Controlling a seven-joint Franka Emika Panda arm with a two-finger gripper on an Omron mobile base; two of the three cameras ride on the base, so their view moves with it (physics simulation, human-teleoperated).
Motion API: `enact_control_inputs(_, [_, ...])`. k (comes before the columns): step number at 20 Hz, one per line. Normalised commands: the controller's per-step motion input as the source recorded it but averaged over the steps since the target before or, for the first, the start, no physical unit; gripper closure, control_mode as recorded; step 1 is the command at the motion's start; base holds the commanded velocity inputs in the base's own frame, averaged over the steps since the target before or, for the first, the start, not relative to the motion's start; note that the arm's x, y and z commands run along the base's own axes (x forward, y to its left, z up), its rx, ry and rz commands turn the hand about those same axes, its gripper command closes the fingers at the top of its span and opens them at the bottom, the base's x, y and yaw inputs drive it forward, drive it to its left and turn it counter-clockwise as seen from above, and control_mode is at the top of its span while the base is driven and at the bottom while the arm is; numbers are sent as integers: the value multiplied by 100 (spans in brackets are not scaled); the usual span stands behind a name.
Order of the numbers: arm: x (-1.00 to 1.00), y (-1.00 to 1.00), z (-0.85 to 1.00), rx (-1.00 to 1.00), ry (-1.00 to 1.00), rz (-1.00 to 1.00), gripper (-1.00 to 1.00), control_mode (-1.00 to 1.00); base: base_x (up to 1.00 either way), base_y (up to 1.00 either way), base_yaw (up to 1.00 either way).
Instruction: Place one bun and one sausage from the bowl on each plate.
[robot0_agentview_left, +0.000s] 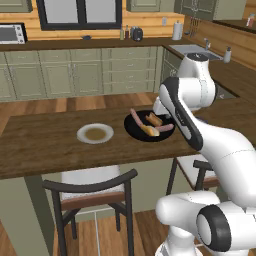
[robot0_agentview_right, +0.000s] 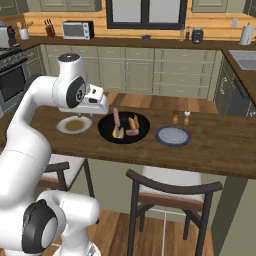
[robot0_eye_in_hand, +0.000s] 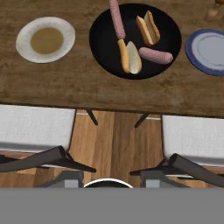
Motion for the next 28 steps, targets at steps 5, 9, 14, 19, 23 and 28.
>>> enact_control_inputs(5, [0,0,0,0,0,0,-100,100,20,0,0])
enact_control_inputs(9, [0,0,0,0,0,0,-100,100,89,0,0])
enact_control_inputs(14, [0,0,0,0,0,0,-100,100,97,0,0])
enact_control_inputs(19, [57,0,0,0,18,-2,-100,-100,22,0,0])
enact_control_inputs(23, [100,-10,-27,2,33,1,-100,-100,0,0,0])
enact_control_inputs(28, [100,-15,-71,9,26,3,-100,-100,0,0,0])
